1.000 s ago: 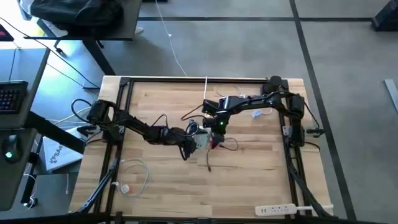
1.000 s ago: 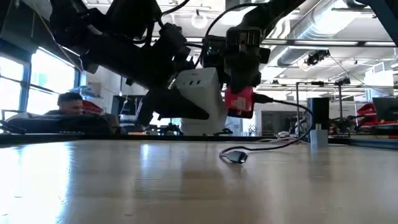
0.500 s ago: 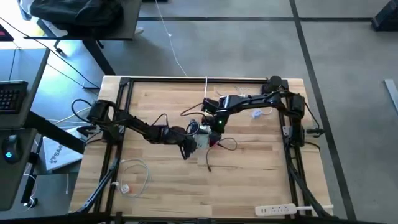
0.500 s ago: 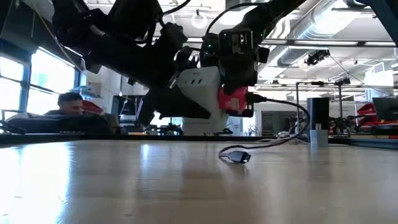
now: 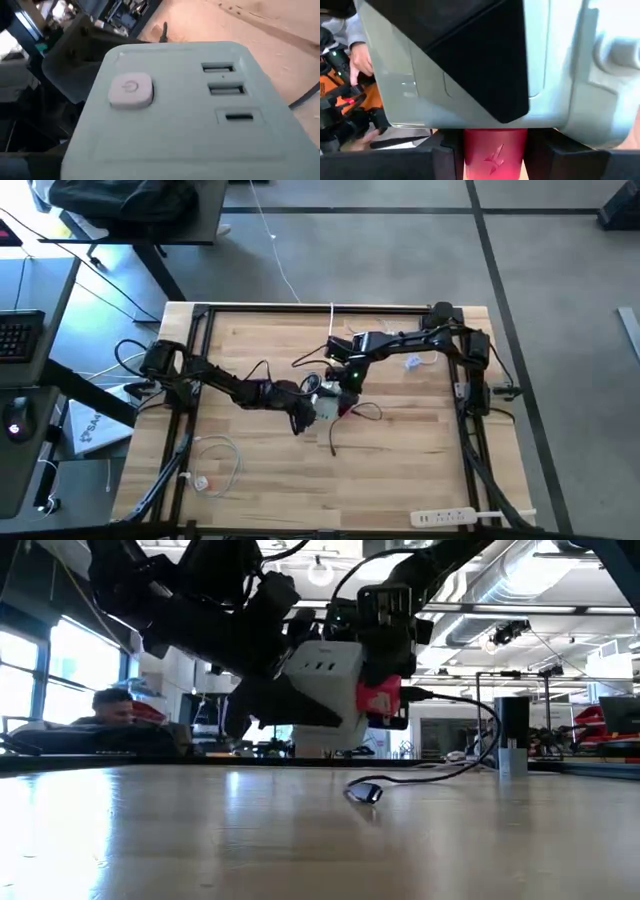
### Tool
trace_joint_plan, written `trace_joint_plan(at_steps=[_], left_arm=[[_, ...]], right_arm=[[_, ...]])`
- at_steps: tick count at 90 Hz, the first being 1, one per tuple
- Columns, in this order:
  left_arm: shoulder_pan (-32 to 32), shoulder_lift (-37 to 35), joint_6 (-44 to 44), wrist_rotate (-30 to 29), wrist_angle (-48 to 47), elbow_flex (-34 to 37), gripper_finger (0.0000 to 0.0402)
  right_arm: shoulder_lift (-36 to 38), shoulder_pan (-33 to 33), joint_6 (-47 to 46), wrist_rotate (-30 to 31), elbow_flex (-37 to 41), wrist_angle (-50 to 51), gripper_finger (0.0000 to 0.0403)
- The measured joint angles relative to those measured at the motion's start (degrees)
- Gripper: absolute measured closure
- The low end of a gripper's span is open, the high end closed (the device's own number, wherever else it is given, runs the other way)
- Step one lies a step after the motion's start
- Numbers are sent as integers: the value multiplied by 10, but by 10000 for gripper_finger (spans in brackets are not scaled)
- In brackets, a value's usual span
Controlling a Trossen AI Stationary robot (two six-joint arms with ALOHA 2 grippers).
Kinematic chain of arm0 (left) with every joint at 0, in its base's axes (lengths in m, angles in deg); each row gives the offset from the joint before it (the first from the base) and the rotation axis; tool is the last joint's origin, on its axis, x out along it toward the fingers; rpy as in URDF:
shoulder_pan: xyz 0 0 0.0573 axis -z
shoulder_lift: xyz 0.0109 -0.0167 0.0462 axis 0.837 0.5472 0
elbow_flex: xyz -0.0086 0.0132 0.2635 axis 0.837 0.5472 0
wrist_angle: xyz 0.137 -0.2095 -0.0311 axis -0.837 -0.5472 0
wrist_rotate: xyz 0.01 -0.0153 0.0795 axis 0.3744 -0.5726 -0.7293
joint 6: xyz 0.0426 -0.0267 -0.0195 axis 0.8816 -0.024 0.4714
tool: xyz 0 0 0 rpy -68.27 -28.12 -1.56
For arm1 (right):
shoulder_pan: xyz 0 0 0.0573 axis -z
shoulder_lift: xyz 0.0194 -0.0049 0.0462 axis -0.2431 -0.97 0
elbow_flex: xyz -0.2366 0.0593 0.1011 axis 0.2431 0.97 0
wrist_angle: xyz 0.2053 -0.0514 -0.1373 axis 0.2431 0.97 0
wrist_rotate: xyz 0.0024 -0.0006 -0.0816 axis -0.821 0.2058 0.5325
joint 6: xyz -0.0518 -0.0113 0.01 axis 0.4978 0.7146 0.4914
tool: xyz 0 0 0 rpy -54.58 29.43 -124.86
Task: Insert USB
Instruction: Insert the pink charger adapter into the top white outlet extension
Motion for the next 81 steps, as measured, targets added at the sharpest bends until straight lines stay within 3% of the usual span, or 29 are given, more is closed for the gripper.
trace_joint_plan(at_steps=[51,73,81], left_arm=[[-15,0,-10,122,5,-4,105],[-15,0,-12,124,10,-4,106],[-15,0,-19,114,10,-4,107]], right_arm=[[2,-60,91,35,-1,5,292],[3,-61,105,41,-1,0,291],[3,-59,107,43,-1,1,269]])
